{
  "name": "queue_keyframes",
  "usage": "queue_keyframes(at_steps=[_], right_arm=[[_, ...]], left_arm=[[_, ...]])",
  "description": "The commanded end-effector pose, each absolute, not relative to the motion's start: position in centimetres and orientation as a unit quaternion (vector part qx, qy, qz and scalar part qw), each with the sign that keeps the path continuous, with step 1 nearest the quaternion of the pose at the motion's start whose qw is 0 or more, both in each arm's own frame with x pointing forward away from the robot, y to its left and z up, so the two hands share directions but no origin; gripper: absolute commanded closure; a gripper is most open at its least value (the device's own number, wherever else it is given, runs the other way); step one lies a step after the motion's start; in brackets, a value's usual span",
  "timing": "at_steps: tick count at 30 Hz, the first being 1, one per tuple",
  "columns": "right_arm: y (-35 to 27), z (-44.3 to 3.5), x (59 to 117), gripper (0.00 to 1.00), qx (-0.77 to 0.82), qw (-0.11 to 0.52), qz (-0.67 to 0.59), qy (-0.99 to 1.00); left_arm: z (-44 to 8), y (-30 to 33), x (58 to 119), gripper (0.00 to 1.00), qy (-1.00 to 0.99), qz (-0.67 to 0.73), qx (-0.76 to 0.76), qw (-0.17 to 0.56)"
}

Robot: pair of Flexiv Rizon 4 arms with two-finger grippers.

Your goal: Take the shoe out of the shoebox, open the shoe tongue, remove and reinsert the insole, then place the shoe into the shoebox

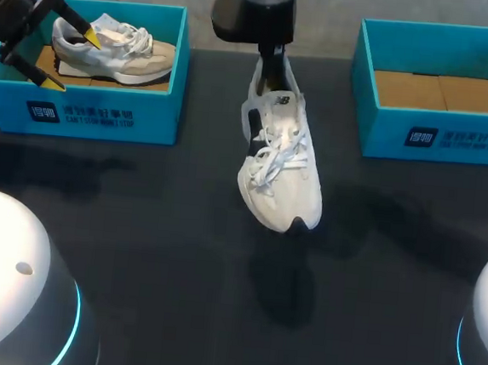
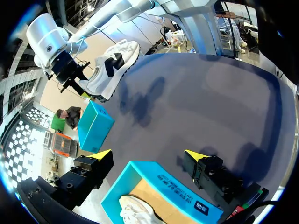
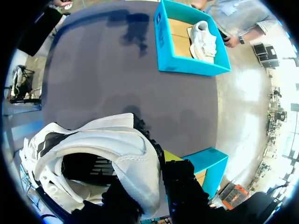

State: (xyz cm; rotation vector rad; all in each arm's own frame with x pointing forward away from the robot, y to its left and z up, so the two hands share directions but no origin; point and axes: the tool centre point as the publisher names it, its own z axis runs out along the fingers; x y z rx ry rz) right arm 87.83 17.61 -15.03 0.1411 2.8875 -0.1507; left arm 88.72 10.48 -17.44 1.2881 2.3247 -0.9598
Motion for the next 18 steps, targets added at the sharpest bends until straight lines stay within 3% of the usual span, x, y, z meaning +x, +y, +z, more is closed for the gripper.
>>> queue_keyframes(at_steps=[1, 15, 18], right_arm=[[17.5, -15.0, 87.8, 1.0, 0.049, 0.123, -0.051, 0.99], [17.5, -15.0, 87.8, 1.0, 0.049, 0.123, -0.051, 0.99], [14.8, -15.4, 89.5, 1.0, 0.064, 0.122, -0.048, 0.989]], left_arm=[[-17.4, 10.5, 88.7, 0.0, 0.813, -0.334, 0.45, 0.157], [-17.4, 10.5, 88.7, 0.0, 0.813, -0.334, 0.45, 0.157], [-17.4, 10.5, 88.7, 0.0, 0.813, -0.334, 0.45, 0.157]])
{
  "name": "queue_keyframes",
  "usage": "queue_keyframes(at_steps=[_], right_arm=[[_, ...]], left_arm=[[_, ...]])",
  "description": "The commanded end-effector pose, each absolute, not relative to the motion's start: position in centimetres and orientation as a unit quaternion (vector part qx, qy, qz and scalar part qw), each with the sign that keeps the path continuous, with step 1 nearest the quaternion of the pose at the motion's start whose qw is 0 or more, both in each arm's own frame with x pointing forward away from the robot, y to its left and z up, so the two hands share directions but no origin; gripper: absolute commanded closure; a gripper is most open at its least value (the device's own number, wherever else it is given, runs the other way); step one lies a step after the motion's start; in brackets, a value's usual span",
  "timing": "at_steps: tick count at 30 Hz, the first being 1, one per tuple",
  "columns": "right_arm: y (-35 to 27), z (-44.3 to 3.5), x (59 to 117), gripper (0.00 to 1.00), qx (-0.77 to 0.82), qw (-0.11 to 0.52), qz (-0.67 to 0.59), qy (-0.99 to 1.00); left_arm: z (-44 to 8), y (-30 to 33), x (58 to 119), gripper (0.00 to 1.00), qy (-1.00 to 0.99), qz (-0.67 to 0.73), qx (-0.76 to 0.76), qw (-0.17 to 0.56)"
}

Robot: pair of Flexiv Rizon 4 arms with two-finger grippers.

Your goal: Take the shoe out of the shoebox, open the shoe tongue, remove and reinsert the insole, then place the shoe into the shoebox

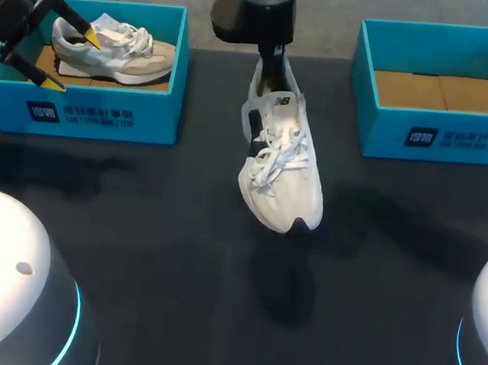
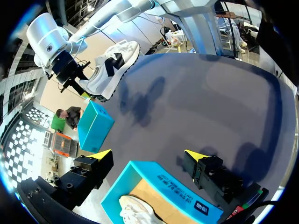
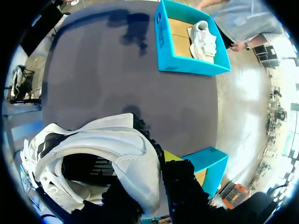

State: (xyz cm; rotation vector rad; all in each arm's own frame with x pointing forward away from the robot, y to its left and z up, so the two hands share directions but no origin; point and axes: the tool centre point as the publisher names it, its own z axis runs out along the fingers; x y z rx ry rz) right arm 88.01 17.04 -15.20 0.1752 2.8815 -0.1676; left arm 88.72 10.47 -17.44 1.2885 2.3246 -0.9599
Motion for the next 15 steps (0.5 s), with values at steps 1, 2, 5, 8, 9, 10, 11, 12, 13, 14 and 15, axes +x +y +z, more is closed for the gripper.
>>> queue_keyframes(at_steps=[1, 2, 5, 8, 9, 10, 11, 12, 13, 14, 15], right_arm=[[14.0, -15.4, 89.9, 1.0, 0.066, 0.122, -0.048, 0.989], [13.3, -15.2, 90.2, 1.0, 0.06, 0.128, -0.045, 0.989], [11.3, -14.9, 91.3, 1.0, 0.044, 0.134, -0.05, 0.989], [9.2, -14.6, 92.6, 1.0, 0.037, 0.136, -0.046, 0.989], [8.5, -14.6, 93.0, 1.0, 0.039, 0.135, -0.059, 0.988], [7.9, -14.6, 93.5, 1.0, 0.036, 0.135, -0.065, 0.988], [7.3, -14.5, 93.9, 1.0, 0.032, 0.137, -0.068, 0.988], [6.7, -14.4, 94.4, 1.0, 0.034, 0.137, -0.07, 0.988], [6.1, -14.3, 94.8, 1.0, 0.032, 0.14, -0.071, 0.987], [5.6, -14.3, 95.2, 1.0, 0.031, 0.14, -0.071, 0.987], [5.0, -14.4, 95.7, 1.0, 0.031, 0.14, -0.075, 0.987]], left_arm=[[-17.4, 10.5, 88.7, 0.0, 0.813, -0.334, 0.45, 0.157], [-17.4, 10.5, 88.7, 0.0, 0.813, -0.334, 0.45, 0.157], [-17.4, 10.5, 88.7, 0.0, 0.813, -0.334, 0.45, 0.157], [-17.4, 10.5, 88.7, 0.0, 0.813, -0.334, 0.45, 0.157], [-17.4, 10.5, 88.7, 0.0, 0.813, -0.334, 0.45, 0.157], [-17.4, 10.5, 88.7, 0.0, 0.813, -0.334, 0.45, 0.157], [-17.4, 10.5, 88.7, 0.0, 0.813, -0.334, 0.45, 0.157], [-17.4, 10.5, 88.7, 0.0, 0.813, -0.334, 0.45, 0.157], [-17.4, 10.5, 88.7, 0.0, 0.813, -0.334, 0.45, 0.157], [-17.4, 10.5, 88.7, 0.0, 0.813, -0.334, 0.45, 0.157], [-17.4, 10.5, 88.7, 0.0, 0.813, -0.334, 0.45, 0.157]])
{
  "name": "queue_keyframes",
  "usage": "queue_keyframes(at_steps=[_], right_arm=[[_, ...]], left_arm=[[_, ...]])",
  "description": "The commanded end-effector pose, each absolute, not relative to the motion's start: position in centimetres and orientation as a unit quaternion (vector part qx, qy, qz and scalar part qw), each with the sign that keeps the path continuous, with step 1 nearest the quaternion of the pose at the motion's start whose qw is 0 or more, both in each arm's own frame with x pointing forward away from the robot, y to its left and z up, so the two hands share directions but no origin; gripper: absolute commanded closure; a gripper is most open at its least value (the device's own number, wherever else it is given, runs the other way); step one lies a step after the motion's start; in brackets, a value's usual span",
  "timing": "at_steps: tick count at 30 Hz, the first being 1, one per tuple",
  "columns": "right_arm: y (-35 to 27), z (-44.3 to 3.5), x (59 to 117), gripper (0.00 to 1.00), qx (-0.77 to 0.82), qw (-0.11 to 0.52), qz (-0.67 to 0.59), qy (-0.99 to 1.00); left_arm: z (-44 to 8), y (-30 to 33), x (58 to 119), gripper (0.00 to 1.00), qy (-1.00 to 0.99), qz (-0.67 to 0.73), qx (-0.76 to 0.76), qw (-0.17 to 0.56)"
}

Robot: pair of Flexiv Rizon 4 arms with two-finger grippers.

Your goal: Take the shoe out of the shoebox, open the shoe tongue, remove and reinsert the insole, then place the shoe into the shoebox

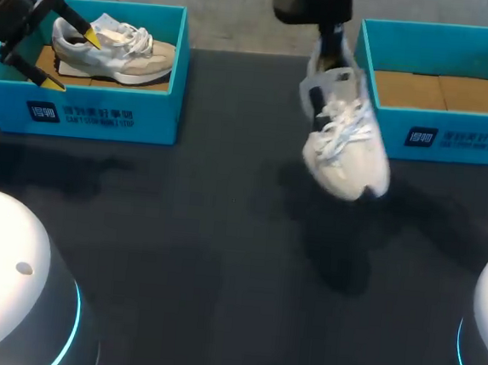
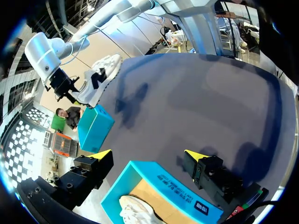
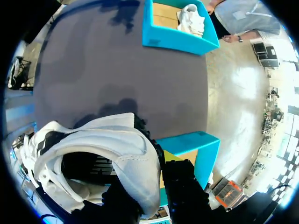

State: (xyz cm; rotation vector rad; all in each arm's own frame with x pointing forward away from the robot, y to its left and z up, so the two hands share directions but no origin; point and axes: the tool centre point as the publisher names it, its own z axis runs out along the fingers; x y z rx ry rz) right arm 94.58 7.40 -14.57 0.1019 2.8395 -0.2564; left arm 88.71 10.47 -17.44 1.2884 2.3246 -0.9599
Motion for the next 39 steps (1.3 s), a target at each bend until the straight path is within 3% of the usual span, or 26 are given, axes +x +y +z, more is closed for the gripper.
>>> queue_keyframes(at_steps=[1, 16, 33, 39], right_arm=[[4.5, -14.6, 96.2, 1.0, 0.032, 0.139, -0.08, 0.987], [-0.9, -15.6, 102.3, 1.0, 0.065, 0.151, -0.121, 0.979], [-0.9, -15.6, 102.3, 1.0, 0.065, 0.151, -0.121, 0.979], [-5.2, -16.2, 103.5, 1.0, 0.068, 0.14, -0.124, 0.98]], left_arm=[[-17.4, 10.5, 88.7, 0.0, 0.813, -0.334, 0.45, 0.157], [-17.4, 10.5, 88.7, 0.0, 0.813, -0.334, 0.45, 0.157], [-17.4, 10.5, 88.7, 0.0, 0.813, -0.334, 0.45, 0.157], [-17.4, 10.5, 88.7, 0.0, 0.813, -0.334, 0.45, 0.157]])
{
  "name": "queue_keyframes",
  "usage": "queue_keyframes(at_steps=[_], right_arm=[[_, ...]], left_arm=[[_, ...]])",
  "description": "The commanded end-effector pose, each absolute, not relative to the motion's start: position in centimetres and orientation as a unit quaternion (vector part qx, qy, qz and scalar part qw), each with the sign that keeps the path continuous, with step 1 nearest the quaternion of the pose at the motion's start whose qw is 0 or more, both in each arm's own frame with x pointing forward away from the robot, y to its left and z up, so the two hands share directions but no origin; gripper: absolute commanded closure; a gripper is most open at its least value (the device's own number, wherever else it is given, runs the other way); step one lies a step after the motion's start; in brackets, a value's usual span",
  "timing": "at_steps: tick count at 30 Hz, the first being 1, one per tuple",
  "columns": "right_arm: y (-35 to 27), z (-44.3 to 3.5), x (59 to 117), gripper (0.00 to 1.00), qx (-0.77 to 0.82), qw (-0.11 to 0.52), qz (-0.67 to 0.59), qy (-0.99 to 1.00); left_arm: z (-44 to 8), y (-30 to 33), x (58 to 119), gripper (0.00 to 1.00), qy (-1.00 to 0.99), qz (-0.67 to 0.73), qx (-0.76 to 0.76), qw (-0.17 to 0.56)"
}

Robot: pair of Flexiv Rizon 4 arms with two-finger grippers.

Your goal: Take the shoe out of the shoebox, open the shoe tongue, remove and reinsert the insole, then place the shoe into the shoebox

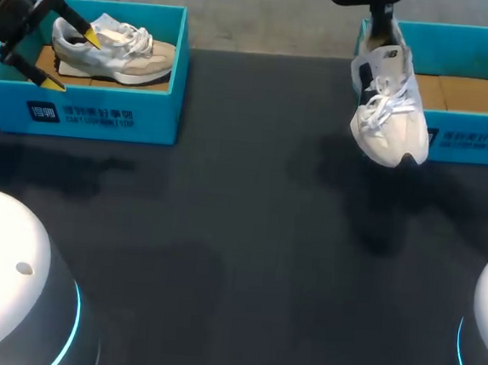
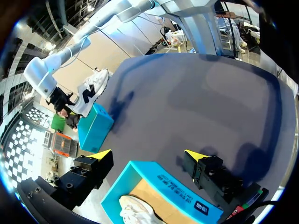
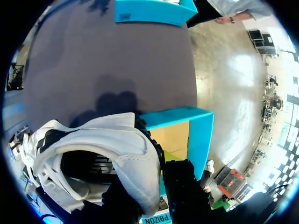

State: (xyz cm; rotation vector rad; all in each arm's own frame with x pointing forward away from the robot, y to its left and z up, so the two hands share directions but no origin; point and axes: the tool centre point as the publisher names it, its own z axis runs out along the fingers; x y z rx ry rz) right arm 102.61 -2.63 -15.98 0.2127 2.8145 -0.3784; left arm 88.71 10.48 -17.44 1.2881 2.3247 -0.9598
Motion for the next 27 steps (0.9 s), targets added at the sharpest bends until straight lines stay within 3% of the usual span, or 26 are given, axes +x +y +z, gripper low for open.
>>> queue_keyframes(at_steps=[1, 16, 27], right_arm=[[-6.1, -16.3, 103.7, 1.0, 0.066, 0.14, -0.129, 0.979], [-17.4, -16.1, 104.5, 1.0, 0.051, 0.145, -0.132, 0.979], [-21.2, -16.3, 105.5, 1.0, 0.125, 0.133, -0.157, 0.971]], left_arm=[[-17.4, 10.5, 88.7, 0.0, 0.813, -0.334, 0.45, 0.157], [-17.4, 10.5, 88.7, 0.0, 0.813, -0.334, 0.45, 0.157], [-17.4, 10.5, 88.7, 0.0, 0.813, -0.334, 0.45, 0.157]])
